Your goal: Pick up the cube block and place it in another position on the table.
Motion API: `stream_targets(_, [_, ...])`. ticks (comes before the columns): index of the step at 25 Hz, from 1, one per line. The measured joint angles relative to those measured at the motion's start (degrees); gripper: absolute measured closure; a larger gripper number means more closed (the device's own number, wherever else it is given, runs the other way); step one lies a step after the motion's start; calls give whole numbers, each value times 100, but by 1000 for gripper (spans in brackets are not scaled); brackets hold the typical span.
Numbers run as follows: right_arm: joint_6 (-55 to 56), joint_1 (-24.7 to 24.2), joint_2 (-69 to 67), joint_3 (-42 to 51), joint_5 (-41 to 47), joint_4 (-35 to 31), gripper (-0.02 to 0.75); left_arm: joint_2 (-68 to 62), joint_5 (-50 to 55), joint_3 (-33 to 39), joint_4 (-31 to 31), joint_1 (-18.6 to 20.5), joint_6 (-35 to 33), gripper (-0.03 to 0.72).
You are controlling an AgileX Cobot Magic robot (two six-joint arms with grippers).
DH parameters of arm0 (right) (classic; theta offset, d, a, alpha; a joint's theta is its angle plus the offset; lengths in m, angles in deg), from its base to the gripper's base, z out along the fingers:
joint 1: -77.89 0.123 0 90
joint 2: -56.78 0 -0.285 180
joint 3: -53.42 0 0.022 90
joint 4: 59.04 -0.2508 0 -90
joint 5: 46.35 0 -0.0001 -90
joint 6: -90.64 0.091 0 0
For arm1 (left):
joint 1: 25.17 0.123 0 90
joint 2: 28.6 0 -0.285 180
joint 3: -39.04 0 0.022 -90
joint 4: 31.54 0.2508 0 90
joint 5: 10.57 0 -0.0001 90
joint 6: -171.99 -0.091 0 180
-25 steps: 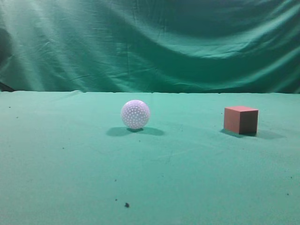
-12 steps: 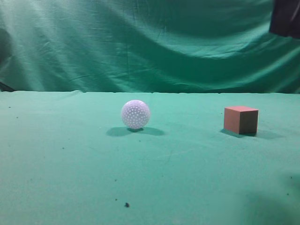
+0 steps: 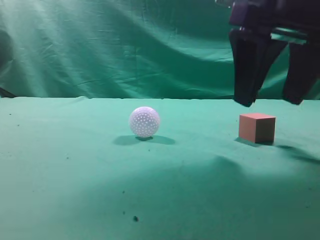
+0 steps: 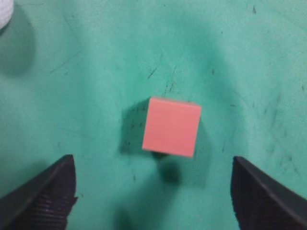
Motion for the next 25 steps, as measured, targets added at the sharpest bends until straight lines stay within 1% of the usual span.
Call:
stream_targets(1, [0, 0, -97, 0, -130, 0, 197, 0, 0, 0, 0, 0, 0, 426])
stream_targets(5, [9, 0, -399, 0, -513, 0, 195, 0, 0, 0, 0, 0, 0, 426])
stream_targets(6, [9, 0, -458, -11, -553, 0, 269, 0, 0, 0, 0, 0, 0, 426])
stream_targets(8, [23, 0, -526, -69, -563, 0, 393, 0, 0, 0, 0, 0, 0, 426])
stream_targets(9, [26, 0, -539, -106, -563, 0, 492, 0, 0, 0, 0, 0, 0, 426])
stream_targets(10, [60, 0, -539, -164, -551, 10, 525, 0, 0, 0, 0, 0, 0, 426])
stream_targets(14, [448, -88, -539, -556, -487, 305, 518, 0, 0, 0, 0, 0, 0, 426])
stream_targets(16, [717, -273, -539, -854, -451, 499, 518, 0, 0, 0, 0, 0, 0, 426])
stream_targets(18, [932, -558, -539, -1216, -451, 616, 518, 0, 0, 0, 0, 0, 0, 426])
stream_targets(22, [1058, -1071, -775, -1865, -382, 660, 518, 0, 0, 0, 0, 0, 0, 426])
stream_targets(25, [1050, -1210, -1183, -2212, -234, 687, 518, 0, 0, 0, 0, 0, 0, 426])
